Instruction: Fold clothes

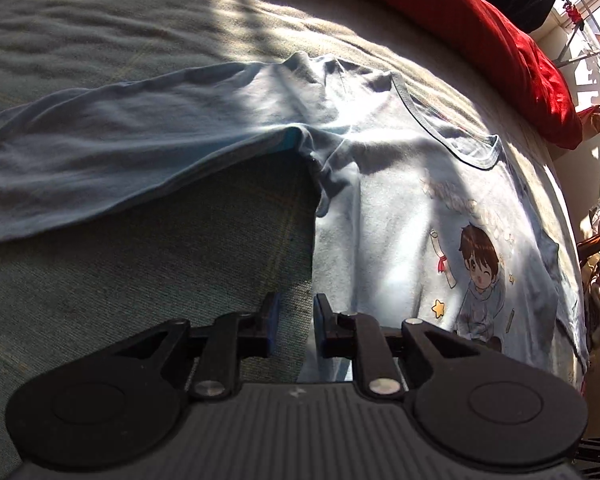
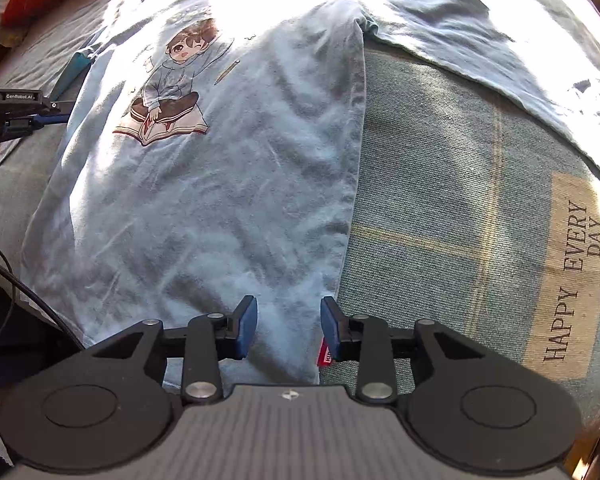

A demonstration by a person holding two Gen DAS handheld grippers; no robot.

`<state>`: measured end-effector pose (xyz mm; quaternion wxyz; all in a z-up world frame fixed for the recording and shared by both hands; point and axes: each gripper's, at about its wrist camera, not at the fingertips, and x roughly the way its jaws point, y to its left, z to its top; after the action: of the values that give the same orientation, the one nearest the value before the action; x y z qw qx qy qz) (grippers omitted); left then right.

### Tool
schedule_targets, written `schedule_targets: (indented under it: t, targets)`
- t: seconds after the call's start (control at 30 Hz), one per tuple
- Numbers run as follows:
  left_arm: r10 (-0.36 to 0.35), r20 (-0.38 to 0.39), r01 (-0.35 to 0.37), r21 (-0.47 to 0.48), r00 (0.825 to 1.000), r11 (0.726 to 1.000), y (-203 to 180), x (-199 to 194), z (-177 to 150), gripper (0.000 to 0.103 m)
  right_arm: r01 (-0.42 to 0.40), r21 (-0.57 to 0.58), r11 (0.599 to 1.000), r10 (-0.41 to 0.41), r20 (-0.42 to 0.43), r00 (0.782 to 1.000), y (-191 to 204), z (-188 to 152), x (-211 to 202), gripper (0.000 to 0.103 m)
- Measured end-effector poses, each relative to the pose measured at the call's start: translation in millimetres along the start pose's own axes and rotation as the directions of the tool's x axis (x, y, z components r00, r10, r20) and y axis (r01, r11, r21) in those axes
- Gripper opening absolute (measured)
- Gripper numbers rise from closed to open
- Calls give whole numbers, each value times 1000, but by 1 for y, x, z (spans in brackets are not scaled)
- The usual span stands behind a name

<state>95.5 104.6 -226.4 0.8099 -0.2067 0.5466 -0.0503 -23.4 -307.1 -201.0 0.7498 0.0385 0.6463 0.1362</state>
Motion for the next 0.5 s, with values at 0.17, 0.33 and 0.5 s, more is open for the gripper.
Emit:
schedule_targets:
  t: [0.17,0.33,0.5]
  targets:
    - [25,11,-25,46,1000,999,-14,2,-10,24,-2,-18,1000,2,-4,1000,2,-1,0,39]
    - [130,25,-133,220,991,966,-43,6,-18,19,-2,-22,1000,2,2,1000,3,-2,0,42]
    - [128,-6,-123,215,992,969,-47,8,-20,0,-9,-22,1000,9,10,1000,4,-2,1,42]
